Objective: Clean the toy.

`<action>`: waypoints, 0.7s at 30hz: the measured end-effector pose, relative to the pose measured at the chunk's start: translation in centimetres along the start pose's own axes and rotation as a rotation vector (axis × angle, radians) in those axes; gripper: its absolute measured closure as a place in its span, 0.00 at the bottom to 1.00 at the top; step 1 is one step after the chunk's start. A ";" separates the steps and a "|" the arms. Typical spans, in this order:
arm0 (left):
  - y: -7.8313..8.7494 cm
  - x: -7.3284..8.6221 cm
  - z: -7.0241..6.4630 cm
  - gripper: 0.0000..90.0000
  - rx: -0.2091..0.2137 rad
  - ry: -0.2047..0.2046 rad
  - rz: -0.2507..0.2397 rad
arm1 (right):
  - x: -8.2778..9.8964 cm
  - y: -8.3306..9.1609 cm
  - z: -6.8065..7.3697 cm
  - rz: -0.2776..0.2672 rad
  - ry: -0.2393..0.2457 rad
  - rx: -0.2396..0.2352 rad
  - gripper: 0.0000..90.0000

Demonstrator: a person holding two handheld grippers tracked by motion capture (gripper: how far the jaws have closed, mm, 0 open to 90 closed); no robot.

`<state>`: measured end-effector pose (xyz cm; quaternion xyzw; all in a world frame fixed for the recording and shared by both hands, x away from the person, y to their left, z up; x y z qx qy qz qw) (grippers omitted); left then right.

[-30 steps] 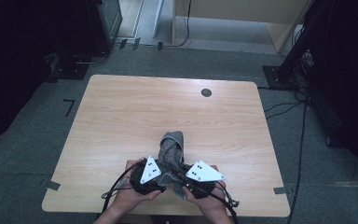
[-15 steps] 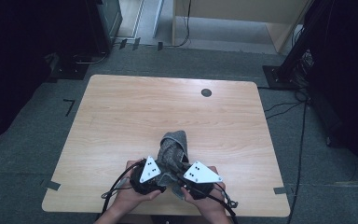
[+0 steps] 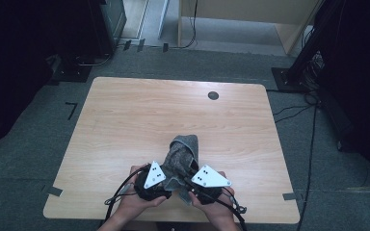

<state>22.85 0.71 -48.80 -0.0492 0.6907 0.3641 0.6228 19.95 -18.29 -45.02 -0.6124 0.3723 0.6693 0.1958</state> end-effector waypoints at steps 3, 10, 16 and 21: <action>0.1 0.0 0.1 0.38 -0.003 0.007 -0.008 | 0.5 0.3 -1.4 0.017 -0.044 0.053 0.91; -0.2 0.1 -0.3 0.38 0.010 0.011 -0.003 | 0.0 0.1 0.6 -0.010 0.032 0.003 0.90; 0.2 0.0 0.2 0.38 0.005 0.017 -0.023 | 0.5 0.4 -1.3 0.008 -0.026 0.067 0.91; 0.4 0.0 0.8 0.38 -0.013 0.042 -0.022 | 0.2 0.3 -0.3 -0.011 -0.022 0.030 0.90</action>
Point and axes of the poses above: each handheld gripper's, and its own axes: y roughly backward along the jaws, x roughly out of its underside, z roughly to its left, the point moved 1 cm from there along -y, roughly forward along the jaws, and after that the axes turned 8 degrees about -z, right-handed, at the moved point
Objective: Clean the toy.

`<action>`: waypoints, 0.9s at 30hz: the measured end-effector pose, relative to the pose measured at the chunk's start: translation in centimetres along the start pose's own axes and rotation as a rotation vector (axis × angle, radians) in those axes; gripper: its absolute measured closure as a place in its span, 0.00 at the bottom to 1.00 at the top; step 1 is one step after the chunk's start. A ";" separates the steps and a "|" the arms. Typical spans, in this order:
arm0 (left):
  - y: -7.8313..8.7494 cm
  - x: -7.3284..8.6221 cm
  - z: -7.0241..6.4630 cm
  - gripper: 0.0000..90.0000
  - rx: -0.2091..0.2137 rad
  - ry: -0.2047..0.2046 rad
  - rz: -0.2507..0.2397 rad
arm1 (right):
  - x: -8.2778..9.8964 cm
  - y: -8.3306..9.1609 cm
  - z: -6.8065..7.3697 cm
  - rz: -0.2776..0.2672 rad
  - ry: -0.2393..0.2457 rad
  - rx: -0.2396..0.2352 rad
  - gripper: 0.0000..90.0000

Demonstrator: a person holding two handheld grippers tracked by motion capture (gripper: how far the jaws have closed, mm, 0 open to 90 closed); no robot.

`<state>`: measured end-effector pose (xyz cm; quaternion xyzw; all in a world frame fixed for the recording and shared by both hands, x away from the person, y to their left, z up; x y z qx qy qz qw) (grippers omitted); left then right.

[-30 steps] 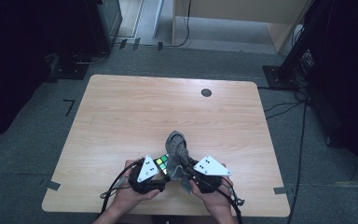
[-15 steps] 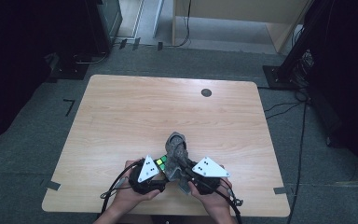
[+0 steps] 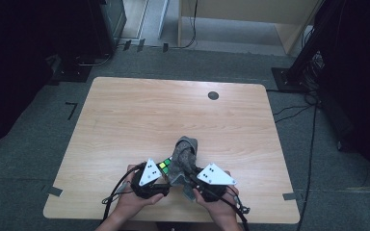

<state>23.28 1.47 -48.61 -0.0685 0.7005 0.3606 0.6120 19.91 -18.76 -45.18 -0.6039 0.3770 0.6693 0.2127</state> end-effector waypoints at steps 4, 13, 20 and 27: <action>-0.3 0.1 -0.7 0.38 0.015 -0.020 0.013 | -0.2 -0.3 1.6 -0.012 0.049 -0.066 0.90; -0.1 -0.1 -0.9 0.38 0.019 -0.048 0.000 | 0.0 0.1 -0.5 0.005 -0.013 0.024 0.91; -0.5 0.1 -1.6 0.38 0.051 -0.079 0.023 | -0.1 -0.5 1.8 -0.005 0.025 -0.098 0.90; -0.1 0.1 -0.5 0.38 0.037 -0.024 0.010 | 0.3 0.0 -0.8 0.011 -0.063 0.008 0.91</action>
Point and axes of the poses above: each handheld gripper's, and its own axes: y roughly backward along the jaws, x roughly out of its underside, z roughly to its left, the point moved 1 cm from there along -y, roughly forward along the jaws, and after that the axes turned 8 degrees about -z, right-handed, at the moved point
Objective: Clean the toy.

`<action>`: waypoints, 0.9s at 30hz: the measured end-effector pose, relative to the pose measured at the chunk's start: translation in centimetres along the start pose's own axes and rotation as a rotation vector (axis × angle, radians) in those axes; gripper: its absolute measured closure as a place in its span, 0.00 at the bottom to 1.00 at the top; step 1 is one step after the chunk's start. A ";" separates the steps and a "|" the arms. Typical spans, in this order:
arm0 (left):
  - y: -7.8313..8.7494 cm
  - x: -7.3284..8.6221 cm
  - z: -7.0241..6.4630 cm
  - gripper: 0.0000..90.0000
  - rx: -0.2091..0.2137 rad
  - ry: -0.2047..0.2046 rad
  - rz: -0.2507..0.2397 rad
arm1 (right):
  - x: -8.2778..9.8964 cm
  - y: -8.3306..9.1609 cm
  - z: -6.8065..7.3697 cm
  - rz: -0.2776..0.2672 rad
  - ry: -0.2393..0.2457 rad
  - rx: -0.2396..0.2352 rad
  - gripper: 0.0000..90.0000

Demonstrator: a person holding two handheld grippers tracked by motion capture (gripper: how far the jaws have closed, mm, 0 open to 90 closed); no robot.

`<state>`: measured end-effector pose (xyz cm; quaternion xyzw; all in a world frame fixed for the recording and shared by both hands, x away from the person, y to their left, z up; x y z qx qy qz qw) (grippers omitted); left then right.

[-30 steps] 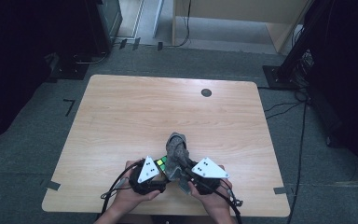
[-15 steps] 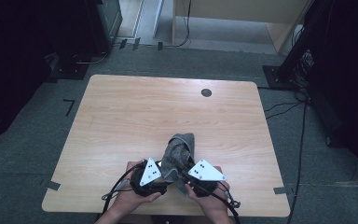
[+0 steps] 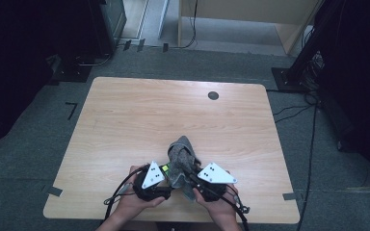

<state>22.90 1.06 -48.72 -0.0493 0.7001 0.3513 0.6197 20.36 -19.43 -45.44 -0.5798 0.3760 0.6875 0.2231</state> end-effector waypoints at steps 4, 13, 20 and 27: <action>-0.3 0.0 -0.6 0.38 0.014 -0.007 0.008 | -0.2 -0.2 1.4 -0.015 0.041 -0.043 0.90; 0.1 -0.1 -0.2 0.38 0.003 -0.012 -0.006 | -0.1 0.1 0.3 -0.007 -0.005 -0.037 0.91; -0.3 0.0 -0.9 0.38 0.020 -0.020 -0.001 | -0.1 -0.3 2.2 -0.023 0.051 -0.100 0.92; 0.2 -0.1 -0.2 0.38 0.013 -0.017 -0.016 | -0.2 0.2 0.4 -0.021 0.008 -0.040 0.92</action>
Point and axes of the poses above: each handheld gripper's, and its own axes: y roughly backward along the jaws, x roughly out of its underside, z roughly to its left, the point moved 1 cm from there along -y, roughly forward along the jaws, and after that the axes turned 8 degrees about -z, right-handed, at the moved point
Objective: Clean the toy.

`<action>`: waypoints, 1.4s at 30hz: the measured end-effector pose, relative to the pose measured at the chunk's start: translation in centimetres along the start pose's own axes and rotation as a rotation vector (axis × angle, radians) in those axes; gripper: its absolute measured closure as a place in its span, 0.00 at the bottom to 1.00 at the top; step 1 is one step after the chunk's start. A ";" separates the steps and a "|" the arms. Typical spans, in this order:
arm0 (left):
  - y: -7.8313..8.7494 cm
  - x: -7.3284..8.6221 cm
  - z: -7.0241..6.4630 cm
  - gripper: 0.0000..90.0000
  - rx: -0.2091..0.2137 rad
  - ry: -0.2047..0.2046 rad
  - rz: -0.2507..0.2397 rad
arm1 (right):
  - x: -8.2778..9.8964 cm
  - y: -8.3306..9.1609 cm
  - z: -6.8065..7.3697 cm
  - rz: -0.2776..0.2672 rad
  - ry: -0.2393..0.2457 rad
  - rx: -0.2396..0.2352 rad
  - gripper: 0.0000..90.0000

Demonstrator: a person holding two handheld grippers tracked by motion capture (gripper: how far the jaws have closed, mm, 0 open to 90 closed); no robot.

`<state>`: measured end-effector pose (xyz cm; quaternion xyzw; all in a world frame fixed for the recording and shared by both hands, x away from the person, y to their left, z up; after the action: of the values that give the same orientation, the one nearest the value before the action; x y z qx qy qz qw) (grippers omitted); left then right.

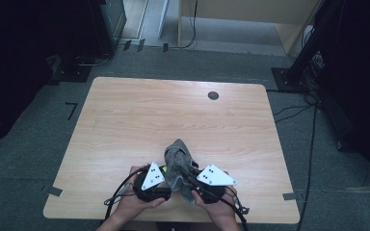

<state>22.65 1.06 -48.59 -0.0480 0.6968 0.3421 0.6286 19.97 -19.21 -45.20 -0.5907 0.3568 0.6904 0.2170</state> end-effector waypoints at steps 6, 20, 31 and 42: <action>-0.2 0.0 -0.3 0.38 0.006 0.017 -0.002 | -0.1 -0.2 1.3 -0.011 0.018 -0.044 0.92; -0.5 0.2 -0.9 0.38 0.018 0.015 0.016 | 0.2 -0.3 0.8 -0.008 0.000 -0.025 0.92; -0.1 0.0 -0.6 0.38 -0.006 0.023 -0.011 | 0.1 0.0 0.2 -0.019 -0.030 0.007 0.92; -0.1 0.0 -0.9 0.38 0.003 0.011 -0.017 | -0.1 0.0 0.5 -0.016 0.002 0.007 0.91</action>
<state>21.97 0.50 -48.61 -0.0546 0.7005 0.3354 0.6276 19.69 -18.85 -45.11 -0.5936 0.3546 0.6868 0.2240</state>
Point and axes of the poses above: each handheld gripper's, and its own axes: y roughly backward along the jaws, x roughly out of its underside, z roughly to its left, the point moved 1 cm from there along -y, roughly forward along the jaws, and after that the axes turned 8 degrees about -z, right-handed, at the moved point
